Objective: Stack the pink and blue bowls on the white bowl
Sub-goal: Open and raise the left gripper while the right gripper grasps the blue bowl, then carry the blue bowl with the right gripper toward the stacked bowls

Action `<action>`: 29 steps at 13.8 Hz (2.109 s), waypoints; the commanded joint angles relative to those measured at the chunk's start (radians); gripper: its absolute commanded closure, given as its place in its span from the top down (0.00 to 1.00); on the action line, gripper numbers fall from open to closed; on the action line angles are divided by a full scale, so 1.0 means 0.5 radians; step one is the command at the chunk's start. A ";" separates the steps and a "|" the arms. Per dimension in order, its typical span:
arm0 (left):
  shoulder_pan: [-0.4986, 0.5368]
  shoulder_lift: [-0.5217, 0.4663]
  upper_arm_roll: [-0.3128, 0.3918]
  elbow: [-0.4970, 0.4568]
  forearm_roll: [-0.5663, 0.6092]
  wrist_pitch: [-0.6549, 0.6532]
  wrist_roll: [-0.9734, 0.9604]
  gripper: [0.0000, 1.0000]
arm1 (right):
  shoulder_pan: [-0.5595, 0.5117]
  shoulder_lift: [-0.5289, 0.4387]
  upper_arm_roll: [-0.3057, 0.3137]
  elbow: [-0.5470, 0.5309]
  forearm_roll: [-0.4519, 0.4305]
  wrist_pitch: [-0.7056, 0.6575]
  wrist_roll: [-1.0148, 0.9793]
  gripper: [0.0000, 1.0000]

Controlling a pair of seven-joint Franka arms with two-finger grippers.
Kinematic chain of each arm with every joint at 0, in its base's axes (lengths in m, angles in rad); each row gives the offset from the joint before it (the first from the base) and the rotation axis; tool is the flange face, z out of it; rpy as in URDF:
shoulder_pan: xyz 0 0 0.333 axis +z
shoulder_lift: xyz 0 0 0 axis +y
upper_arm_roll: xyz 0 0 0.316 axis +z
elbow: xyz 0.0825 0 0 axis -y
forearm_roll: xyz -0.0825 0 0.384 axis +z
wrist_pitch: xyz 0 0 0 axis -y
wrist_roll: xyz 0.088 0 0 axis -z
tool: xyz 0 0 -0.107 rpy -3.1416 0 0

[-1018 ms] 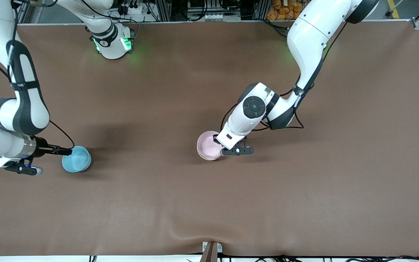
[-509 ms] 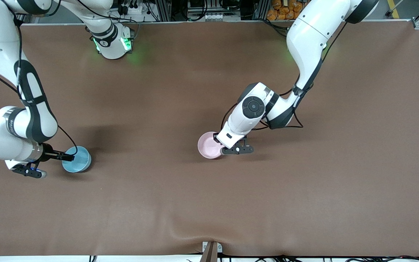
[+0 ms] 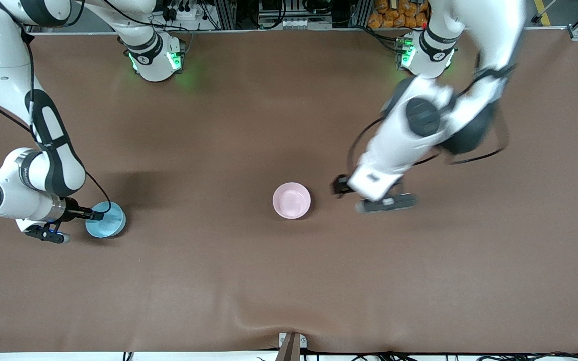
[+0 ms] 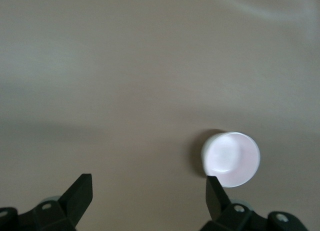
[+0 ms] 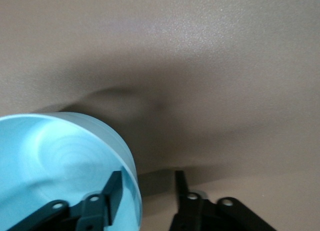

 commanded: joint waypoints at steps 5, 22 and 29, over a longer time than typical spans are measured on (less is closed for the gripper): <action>0.393 -0.469 -0.008 0.077 0.009 -0.701 0.358 1.00 | 0.001 -0.152 0.023 -0.005 0.111 -0.177 -0.046 0.00; 0.373 -0.607 0.206 0.166 0.058 -1.002 0.837 1.00 | 0.758 -0.776 0.032 0.001 0.605 -0.841 0.179 0.00; 0.280 -0.761 0.452 -0.058 0.055 -0.922 0.844 1.00 | 1.341 -0.356 0.032 0.359 0.578 -0.417 1.220 0.00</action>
